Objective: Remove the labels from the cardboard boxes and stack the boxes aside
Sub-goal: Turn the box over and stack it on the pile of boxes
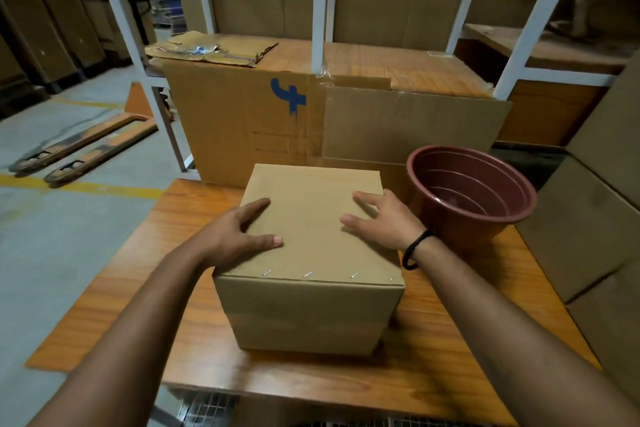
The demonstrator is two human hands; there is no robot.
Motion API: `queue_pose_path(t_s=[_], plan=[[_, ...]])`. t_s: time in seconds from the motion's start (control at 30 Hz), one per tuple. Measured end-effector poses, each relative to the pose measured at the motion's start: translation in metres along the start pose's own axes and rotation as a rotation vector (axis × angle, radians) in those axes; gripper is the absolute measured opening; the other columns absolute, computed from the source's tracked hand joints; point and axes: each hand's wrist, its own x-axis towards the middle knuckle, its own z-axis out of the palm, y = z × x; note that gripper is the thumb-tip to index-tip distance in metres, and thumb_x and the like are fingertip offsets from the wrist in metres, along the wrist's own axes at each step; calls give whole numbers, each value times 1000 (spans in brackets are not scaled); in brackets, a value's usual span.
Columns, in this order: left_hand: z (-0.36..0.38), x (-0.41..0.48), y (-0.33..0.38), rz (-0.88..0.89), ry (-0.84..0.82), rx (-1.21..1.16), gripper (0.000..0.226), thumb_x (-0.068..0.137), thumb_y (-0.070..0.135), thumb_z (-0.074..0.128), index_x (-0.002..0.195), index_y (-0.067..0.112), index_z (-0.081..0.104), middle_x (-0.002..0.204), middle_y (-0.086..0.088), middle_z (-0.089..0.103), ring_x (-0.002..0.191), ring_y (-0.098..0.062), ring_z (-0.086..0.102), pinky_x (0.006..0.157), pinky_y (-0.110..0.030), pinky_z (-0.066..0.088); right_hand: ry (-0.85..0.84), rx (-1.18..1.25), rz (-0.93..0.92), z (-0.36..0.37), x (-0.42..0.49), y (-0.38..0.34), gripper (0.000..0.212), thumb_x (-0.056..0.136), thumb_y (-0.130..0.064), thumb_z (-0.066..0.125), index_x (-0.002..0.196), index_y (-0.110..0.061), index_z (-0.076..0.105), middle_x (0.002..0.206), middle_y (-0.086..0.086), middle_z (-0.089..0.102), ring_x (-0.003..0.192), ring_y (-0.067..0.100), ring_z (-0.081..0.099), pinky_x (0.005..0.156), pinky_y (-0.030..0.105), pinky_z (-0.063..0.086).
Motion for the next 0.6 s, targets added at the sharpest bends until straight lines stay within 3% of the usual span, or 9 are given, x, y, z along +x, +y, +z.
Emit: queue_pose_path(t_s=[0.1,0.2,0.3,0.4,0.53,0.6], plan=[[-1,2,0,28,-19,-34,93,75,50,76,152,36,26,156,1,33,137,-20,40,109,-36,35,-21,-101,3,6,-18,-6,81,73,-67,68,144,-43,39,162,12,0,149,26,13,117,37,19],[-1,3,-1,51,-26,-21,91,77,51,74,152,35,25,157,1,31,138,-22,38,108,-37,35,-30,-232,-52,18,-38,-15,84,70,-75,62,144,-51,32,163,8,-9,149,32,1,118,52,19],[-1,-2,-6,135,-44,-175,97,70,56,74,152,32,27,157,5,29,136,-13,35,104,-30,34,-62,-404,-52,30,-46,-17,88,67,-85,52,144,-54,25,162,6,-12,149,33,-5,116,61,13],[-2,-14,-29,233,0,-360,112,49,86,67,146,40,35,158,11,20,139,-10,27,105,-32,34,-71,-435,-17,33,-45,-14,88,67,-91,41,144,-57,18,163,7,-9,149,32,-7,115,61,14],[26,-37,-67,429,164,-253,105,54,89,61,144,40,37,161,10,21,137,9,29,103,-29,40,-42,-447,-8,36,-48,-14,86,68,-91,37,145,-57,17,163,5,-1,149,30,-6,114,57,20],[40,-45,-71,428,275,-150,96,56,84,65,138,43,39,159,5,25,133,11,33,106,-40,43,-18,-457,-14,37,-50,-13,85,69,-90,37,145,-57,19,164,4,1,149,29,-4,112,56,23]])
